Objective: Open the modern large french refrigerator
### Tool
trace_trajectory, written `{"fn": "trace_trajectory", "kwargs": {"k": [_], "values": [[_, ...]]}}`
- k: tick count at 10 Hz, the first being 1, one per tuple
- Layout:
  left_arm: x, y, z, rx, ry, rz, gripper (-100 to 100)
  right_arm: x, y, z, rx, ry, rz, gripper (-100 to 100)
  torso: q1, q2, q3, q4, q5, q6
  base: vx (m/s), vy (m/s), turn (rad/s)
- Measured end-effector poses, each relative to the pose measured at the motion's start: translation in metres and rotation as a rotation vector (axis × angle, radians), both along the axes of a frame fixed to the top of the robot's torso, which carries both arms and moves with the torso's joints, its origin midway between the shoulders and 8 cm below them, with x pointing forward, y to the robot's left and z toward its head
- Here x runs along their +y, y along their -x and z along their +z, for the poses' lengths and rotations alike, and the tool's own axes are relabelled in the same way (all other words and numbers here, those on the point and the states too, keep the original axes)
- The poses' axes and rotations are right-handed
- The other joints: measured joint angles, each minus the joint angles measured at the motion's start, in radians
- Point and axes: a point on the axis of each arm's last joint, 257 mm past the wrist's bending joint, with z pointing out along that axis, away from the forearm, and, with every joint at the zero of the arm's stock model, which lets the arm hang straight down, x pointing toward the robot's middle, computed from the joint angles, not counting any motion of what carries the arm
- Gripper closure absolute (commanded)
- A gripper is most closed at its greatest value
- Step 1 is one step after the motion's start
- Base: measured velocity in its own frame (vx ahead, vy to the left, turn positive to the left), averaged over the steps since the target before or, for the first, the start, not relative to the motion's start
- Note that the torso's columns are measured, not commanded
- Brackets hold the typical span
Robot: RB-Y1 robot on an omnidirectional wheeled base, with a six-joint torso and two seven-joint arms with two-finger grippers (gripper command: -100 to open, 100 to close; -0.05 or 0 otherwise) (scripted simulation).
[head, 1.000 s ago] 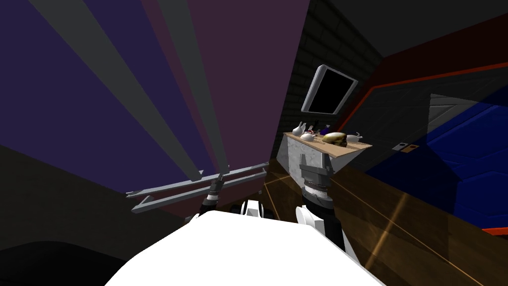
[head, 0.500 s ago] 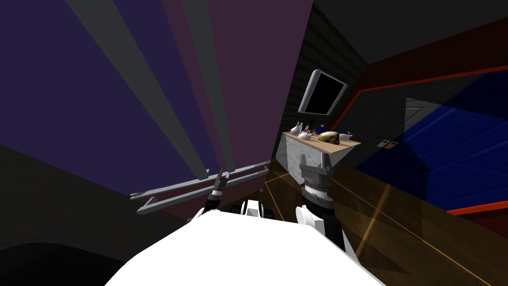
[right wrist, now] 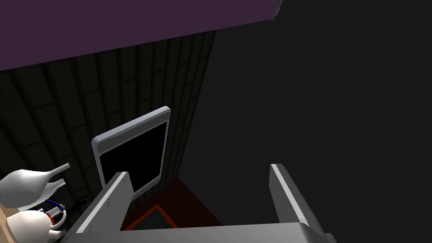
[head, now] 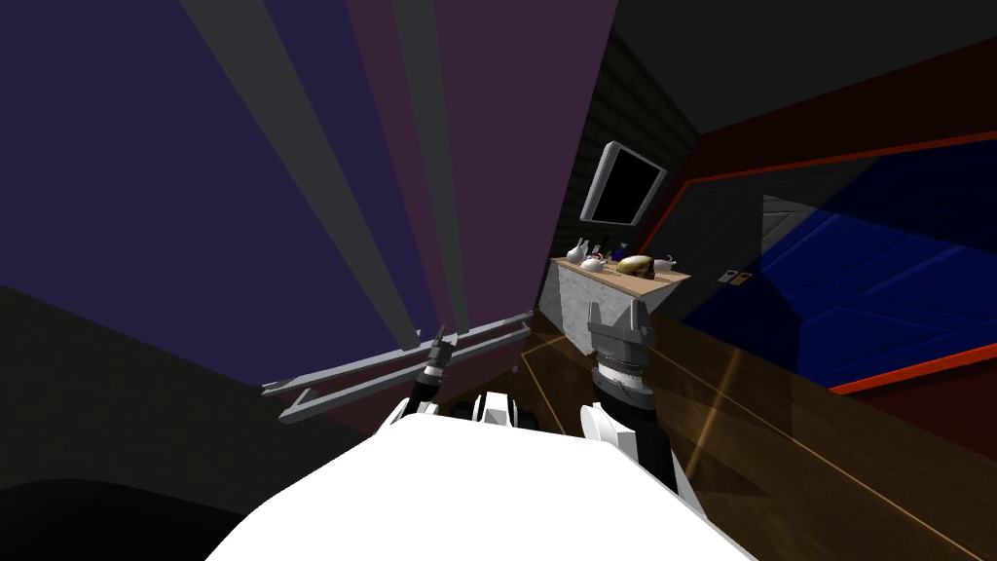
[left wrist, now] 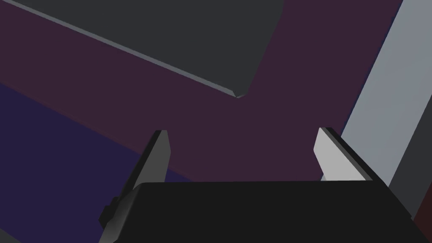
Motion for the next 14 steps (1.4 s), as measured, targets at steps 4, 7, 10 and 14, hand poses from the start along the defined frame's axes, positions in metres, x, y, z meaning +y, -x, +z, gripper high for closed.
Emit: {"fn": "trace_trajectory", "kwargs": {"k": [4,7,10,14], "values": [[-0.032,-0.016,0.010,-0.004,0.129,-0.030,-100,0.000,0.000,0.000,0.000,0.000,0.000,0,-0.002,0.001,0.001,-0.003,0.000,-0.003,-0.029,0.046,-0.038],[-0.053,-0.023,0.016,-0.007,0.219,-0.029,-100,0.000,0.000,0.000,0.000,0.000,0.000,0,0.001,0.003,0.002,-0.003,0.001,-0.003,-0.011,0.020,-0.018],[-0.060,-0.028,0.022,-0.010,0.244,-0.029,-100,0.000,0.000,0.000,0.000,0.000,0.000,0,0.000,0.002,0.001,-0.003,0.001,-0.003,0.013,0.005,0.011],[-0.062,-0.033,0.024,-0.003,0.242,-0.029,100,0.000,0.000,0.000,0.000,0.000,0.000,0,0.000,-0.001,-0.001,-0.004,0.001,-0.002,-0.004,0.001,-0.005]]}}
